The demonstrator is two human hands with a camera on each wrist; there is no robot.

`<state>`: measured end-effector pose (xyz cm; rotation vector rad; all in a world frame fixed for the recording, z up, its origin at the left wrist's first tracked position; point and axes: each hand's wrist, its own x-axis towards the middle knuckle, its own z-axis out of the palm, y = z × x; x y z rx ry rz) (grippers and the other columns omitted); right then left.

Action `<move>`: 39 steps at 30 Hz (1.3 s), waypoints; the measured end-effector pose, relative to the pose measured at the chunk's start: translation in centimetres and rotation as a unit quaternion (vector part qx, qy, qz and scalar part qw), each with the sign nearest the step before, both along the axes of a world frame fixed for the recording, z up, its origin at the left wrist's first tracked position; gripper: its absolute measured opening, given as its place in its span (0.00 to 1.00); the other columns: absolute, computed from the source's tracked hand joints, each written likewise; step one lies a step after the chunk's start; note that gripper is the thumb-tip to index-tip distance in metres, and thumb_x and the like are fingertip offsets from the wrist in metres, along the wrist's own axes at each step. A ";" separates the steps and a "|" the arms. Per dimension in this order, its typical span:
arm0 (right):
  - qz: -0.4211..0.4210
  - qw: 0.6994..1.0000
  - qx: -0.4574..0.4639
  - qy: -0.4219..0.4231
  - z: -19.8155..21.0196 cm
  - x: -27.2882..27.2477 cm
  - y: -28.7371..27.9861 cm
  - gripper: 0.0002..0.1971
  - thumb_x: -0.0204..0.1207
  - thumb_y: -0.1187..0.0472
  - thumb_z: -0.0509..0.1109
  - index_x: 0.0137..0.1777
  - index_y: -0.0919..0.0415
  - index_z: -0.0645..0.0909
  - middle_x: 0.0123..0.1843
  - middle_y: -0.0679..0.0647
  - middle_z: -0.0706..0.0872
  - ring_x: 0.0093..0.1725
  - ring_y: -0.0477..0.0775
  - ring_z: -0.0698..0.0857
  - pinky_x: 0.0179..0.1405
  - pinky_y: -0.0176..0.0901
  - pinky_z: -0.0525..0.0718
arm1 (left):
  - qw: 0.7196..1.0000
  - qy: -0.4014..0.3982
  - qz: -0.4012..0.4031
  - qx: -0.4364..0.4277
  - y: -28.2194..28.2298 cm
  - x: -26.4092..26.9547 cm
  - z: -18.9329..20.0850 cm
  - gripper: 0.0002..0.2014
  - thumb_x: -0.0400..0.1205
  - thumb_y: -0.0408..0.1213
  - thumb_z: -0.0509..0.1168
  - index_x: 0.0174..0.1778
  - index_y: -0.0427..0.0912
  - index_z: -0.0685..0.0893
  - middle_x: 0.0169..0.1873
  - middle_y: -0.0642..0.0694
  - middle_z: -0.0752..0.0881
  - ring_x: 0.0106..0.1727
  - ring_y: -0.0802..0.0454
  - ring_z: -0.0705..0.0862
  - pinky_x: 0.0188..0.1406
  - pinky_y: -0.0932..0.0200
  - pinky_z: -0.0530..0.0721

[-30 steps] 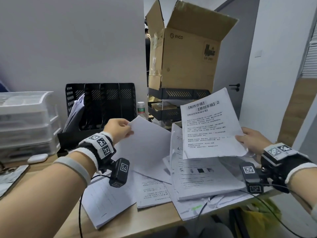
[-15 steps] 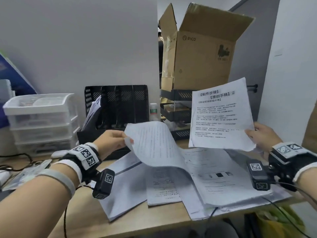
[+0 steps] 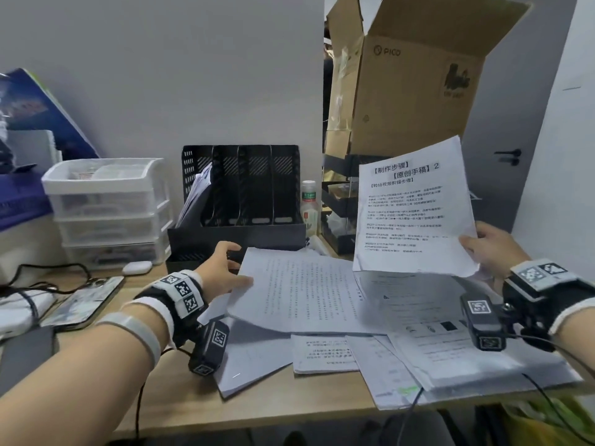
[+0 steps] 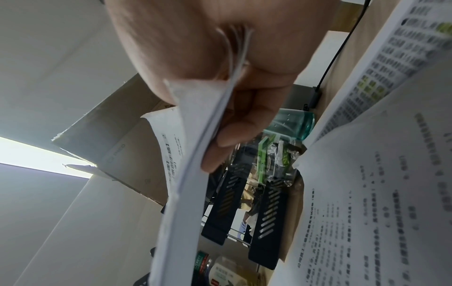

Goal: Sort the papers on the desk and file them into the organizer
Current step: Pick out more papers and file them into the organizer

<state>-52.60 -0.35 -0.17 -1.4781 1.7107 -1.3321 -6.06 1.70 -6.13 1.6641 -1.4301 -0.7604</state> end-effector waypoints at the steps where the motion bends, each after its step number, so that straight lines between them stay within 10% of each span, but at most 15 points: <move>1: -0.001 1.000 -0.002 -0.002 0.0 0.1 0.0 0.16 0.84 0.65 0.63 0.70 0.60 0.81 0.71 0.60 0.83 0.58 0.60 0.81 0.66 0.59 0.81 | 1.000 0.021 0.015 0.008 -0.1 0.0 -0.1 0.43 0.73 0.30 0.81 0.80 0.48 0.65 0.56 0.38 0.86 0.57 0.38 0.89 0.57 0.41 0.90; 6: 0.008 1.000 -0.001 -0.025 -0.2 0.8 -0.3 0.16 0.84 0.65 0.63 0.69 0.60 0.81 0.66 0.57 0.84 0.58 0.62 0.82 0.58 0.55 0.82 | 0.997 0.007 -0.035 0.069 0.1 0.0 0.3 0.13 0.83 0.30 0.71 0.64 0.36 0.88 0.52 0.38 0.94 0.48 0.42 0.92 0.48 0.47 0.92; 13: 0.051 0.983 0.020 -0.174 -0.3 3.2 -1.9 0.12 0.80 0.72 0.65 0.61 0.65 0.84 0.67 0.64 0.86 0.59 0.67 0.87 0.62 0.64 0.85 | 0.981 0.089 0.121 -0.121 -0.1 1.8 0.6 0.11 0.81 0.21 0.65 0.40 0.41 0.85 0.39 0.36 0.87 0.41 0.41 0.84 0.38 0.56 0.83; 19: 0.172 0.937 0.030 -0.302 0.0 9.9 -0.9 0.18 0.82 0.77 0.61 0.68 0.62 0.78 0.59 0.60 0.88 0.45 0.59 0.89 0.22 0.42 0.88 | 0.909 0.368 0.095 -0.171 1.9 -0.8 2.4 0.15 0.84 0.16 0.57 0.65 0.32 0.74 0.57 0.37 0.82 0.56 0.41 0.86 0.33 0.60 0.93; 30: 0.256 0.935 0.116 -0.217 -2.0 18.0 -0.7 0.24 0.75 0.81 0.58 0.64 0.61 0.82 0.58 0.61 0.91 0.54 0.64 0.88 0.42 0.56 0.93 | 0.863 0.476 -0.097 -0.141 4.0 -5.4 1.6 0.29 0.83 0.10 0.55 0.78 0.35 0.72 0.66 0.33 0.86 0.61 0.40 0.88 0.45 0.55 0.93; 34: 0.257 0.939 0.139 -0.184 -2.6 19.2 -1.6 0.22 0.75 0.75 0.61 0.69 0.67 0.80 0.63 0.62 0.89 0.63 0.67 0.86 0.66 0.69 0.83 | 0.847 0.503 -0.117 -0.126 3.7 -5.7 1.1 0.35 0.82 0.08 0.55 0.81 0.43 0.69 0.71 0.31 0.82 0.63 0.38 0.88 0.47 0.50 0.94; 39: 0.209 0.949 0.092 -0.216 -1.9 19.5 -2.6 0.40 0.63 0.74 0.69 0.76 0.58 0.60 0.64 0.59 0.84 0.60 0.66 0.86 0.54 0.63 0.89 | 0.866 0.459 -0.167 -0.104 3.8 -6.2 1.4 0.40 0.80 0.06 0.55 0.82 0.49 0.69 0.71 0.31 0.83 0.69 0.33 0.86 0.53 0.45 0.93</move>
